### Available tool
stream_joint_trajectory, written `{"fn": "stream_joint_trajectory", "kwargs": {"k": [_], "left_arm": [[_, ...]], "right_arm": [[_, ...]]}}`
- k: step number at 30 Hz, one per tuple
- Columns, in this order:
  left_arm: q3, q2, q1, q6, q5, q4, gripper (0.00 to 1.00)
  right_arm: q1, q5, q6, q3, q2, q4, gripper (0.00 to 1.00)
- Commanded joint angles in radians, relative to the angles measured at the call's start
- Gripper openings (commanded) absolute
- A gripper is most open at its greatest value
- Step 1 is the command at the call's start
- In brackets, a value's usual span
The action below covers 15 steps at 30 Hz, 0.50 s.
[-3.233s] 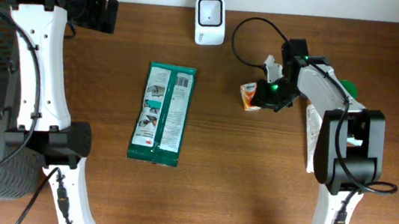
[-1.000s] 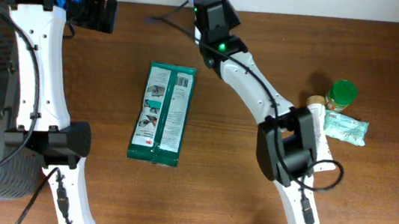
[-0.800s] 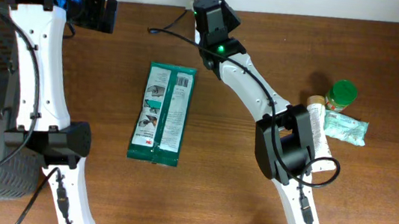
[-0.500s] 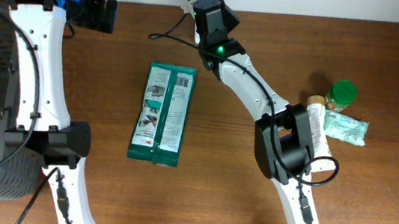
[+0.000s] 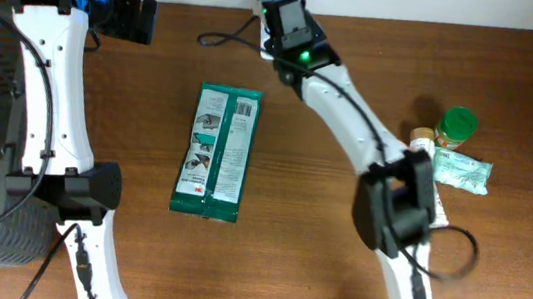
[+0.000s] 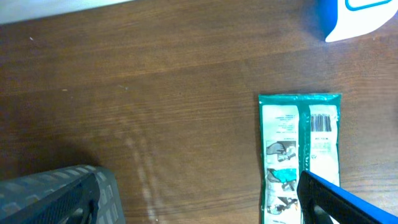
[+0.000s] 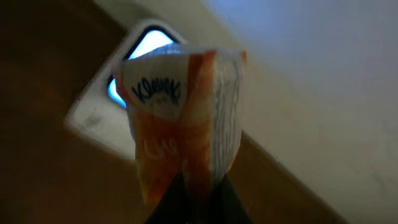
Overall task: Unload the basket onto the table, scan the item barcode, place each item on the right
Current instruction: 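Hold the orange Kleenex pack in front of the scanner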
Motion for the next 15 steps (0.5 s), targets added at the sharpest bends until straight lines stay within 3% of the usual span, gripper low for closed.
{"fn": "stream_joint_trajectory", "kwargs": {"k": [1, 4, 10, 15], "left_arm": [[0.003, -0.005, 0.006, 0.009, 0.008, 0.001, 0.99], [0.003, -0.005, 0.006, 0.009, 0.008, 0.001, 0.99], [0.003, -0.005, 0.006, 0.009, 0.008, 0.001, 0.99], [0.003, -0.005, 0.006, 0.009, 0.008, 0.001, 0.99]], "right_arm": [[-0.047, -0.207, 0.271, 0.01, -0.225, -0.195, 0.04], [-0.1, -0.297, 0.43, 0.01, -0.33, -0.486, 0.04], [-0.215, -0.367, 0.504, -0.042, -0.336, -0.948, 0.04], [-0.308, -0.367, 0.542, -0.332, -0.323, -0.92, 0.04]]}}
